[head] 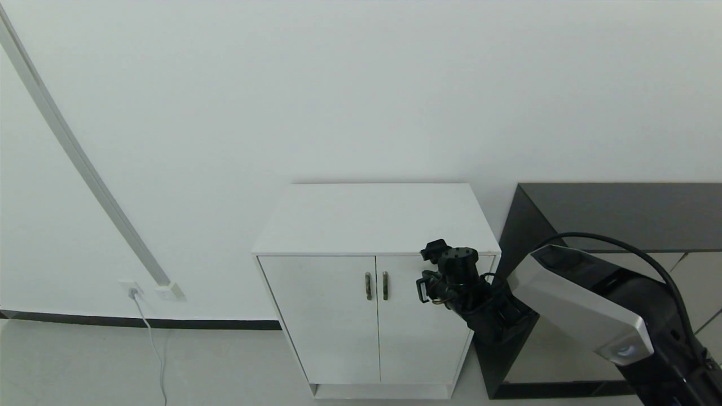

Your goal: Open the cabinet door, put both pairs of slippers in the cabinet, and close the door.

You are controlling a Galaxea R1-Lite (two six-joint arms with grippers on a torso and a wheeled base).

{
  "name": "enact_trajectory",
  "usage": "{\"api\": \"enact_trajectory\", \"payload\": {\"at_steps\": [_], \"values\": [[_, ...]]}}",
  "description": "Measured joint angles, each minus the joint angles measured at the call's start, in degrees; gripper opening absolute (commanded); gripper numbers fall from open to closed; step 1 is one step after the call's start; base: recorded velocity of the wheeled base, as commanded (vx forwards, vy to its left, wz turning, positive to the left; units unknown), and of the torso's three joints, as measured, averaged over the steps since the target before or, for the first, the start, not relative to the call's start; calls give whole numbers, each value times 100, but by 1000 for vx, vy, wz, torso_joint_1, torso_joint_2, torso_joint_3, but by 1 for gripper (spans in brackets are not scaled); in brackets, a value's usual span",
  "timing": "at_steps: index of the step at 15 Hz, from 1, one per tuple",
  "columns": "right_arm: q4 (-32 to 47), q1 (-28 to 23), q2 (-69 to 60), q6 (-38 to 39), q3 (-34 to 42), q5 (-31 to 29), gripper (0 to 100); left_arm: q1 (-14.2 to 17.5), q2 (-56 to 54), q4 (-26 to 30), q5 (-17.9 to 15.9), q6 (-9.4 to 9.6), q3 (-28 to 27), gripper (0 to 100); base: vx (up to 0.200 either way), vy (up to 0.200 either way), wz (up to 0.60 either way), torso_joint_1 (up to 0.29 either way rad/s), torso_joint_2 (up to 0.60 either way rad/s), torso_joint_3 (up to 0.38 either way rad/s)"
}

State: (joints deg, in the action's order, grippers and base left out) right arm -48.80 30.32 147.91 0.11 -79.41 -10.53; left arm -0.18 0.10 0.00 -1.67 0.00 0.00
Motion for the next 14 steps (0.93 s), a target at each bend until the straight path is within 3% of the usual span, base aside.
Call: {"api": "enact_trajectory", "payload": {"at_steps": [4,10,14], "values": [[-347,5,-345,21,662,-107,0,0,0,0,1,-5,0,0,0,0,0,0,0,0],[-1284,-129,-1797,40,2883,-290,0,0,0,0,0,-5,0,0,0,0,0,0,0,0],[-1429,-629,-3022,43,4157,-692,0,0,0,0,1,-5,0,0,0,0,0,0,0,0]]}}
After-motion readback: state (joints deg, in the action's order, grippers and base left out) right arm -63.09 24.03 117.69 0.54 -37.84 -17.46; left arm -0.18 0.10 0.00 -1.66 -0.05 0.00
